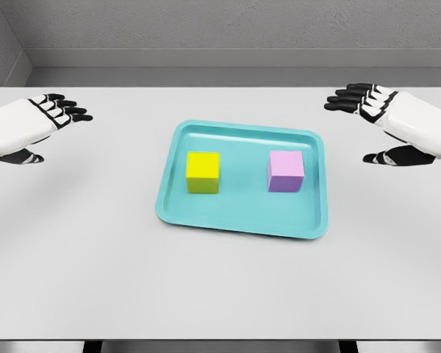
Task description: Push two cubes
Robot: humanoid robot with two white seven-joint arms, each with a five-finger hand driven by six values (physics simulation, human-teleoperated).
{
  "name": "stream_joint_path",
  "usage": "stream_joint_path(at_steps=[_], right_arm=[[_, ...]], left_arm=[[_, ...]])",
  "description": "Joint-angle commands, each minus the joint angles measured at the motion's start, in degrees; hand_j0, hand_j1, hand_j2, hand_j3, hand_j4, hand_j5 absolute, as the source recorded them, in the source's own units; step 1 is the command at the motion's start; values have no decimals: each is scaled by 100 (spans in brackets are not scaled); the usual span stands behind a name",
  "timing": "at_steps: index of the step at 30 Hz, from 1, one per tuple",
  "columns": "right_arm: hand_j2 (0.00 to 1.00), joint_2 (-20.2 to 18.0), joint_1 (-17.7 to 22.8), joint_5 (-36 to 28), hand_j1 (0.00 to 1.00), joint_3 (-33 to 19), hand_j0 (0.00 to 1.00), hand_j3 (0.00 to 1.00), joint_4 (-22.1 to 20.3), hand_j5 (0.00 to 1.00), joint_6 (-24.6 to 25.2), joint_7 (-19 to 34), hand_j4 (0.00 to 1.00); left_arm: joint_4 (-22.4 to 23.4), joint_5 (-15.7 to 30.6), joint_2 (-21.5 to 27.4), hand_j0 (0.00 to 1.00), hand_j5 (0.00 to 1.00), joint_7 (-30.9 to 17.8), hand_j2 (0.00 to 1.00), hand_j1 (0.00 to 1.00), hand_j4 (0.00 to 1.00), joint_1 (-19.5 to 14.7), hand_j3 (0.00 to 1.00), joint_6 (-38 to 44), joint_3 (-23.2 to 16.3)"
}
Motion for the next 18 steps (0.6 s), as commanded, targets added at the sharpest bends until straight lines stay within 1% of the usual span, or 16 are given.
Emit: stream_joint_path(at_steps=[1,4,7,8,9,10,11,12,13,14,15,16,18], right_arm=[[100,-8,0,-39,100,2,100,100,0,100,0,-8,100],[100,1,-79,-74,100,-15,100,100,0,100,0,-87,100],[100,-16,-79,-74,100,-50,100,100,0,100,0,-34,100],[100,-25,-62,-48,100,-50,100,100,9,100,0,1,100],[100,-43,-53,-39,100,-59,100,100,17,100,0,-8,100],[100,-69,-26,-21,100,-33,100,100,61,100,0,1,100],[100,-87,61,48,100,-24,100,100,61,100,335,19,100],[100,-87,132,40,100,-24,100,100,61,100,441,80,100],[100,-95,228,40,100,-24,100,100,70,100,433,89,100],[100,-96,264,49,100,-24,100,100,210,100,468,98,100],[100,-87,264,49,100,-24,100,100,360,100,477,133,100],[100,-96,272,49,100,-24,100,100,422,100,538,150,100],[100,-96,290,49,100,-15,100,100,422,100,740,379,100]], left_arm=[[-3,15,-3,100,100,-3,100,100,100,0,100,11,-15],[6,6,-12,100,100,-3,100,100,100,0,100,11,-24],[32,-64,-3,100,100,-20,100,100,100,-26,100,11,-50],[23,-283,-12,100,100,-292,100,100,100,-219,100,11,-94],[41,-565,-47,100,100,-828,100,100,100,-571,100,11,-313],[199,-556,-47,100,100,-1233,100,100,100,-931,100,11,-612],[357,-530,-47,100,100,-1314,100,100,100,-1264,100,11,-911],[559,-539,-47,100,100,-1314,100,100,100,-1546,100,11,-1131],[788,-530,-47,97,97,-1314,97,97,97,-1898,97,11,-1526],[928,-521,-64,84,84,-1314,84,84,84,-2179,84,11,-1790],[955,-530,-65,77,77,-1314,77,77,77,-2338,77,11,-1957],[1016,-539,-134,76,76,-1314,76,76,76,-2513,76,11,-2168],[1561,-539,-433,76,76,-1314,76,76,76,-3049,76,11,-2871]])
